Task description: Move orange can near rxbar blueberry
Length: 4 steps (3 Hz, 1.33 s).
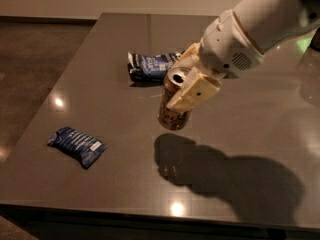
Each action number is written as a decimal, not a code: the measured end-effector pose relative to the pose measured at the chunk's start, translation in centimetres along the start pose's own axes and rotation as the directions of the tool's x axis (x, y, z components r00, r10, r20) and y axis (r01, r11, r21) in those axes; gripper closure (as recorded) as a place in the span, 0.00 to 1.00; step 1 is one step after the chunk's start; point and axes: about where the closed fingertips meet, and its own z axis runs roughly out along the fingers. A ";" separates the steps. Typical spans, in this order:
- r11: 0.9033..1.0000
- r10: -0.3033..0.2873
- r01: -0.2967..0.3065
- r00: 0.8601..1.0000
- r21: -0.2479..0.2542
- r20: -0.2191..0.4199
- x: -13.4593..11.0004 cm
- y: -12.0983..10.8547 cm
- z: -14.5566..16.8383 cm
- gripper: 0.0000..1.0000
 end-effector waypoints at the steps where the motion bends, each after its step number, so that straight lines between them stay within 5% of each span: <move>1: 0.999 -0.045 0.044 0.999 -0.030 -0.016 -2.1 -1.0 3.5 1.00; 4: 0.989 -0.124 0.118 0.990 -0.085 -0.070 -4.8 -2.7 9.7 1.00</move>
Offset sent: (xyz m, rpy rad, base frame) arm 0.0563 0.0936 -0.0556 -0.1174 0.0036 0.0951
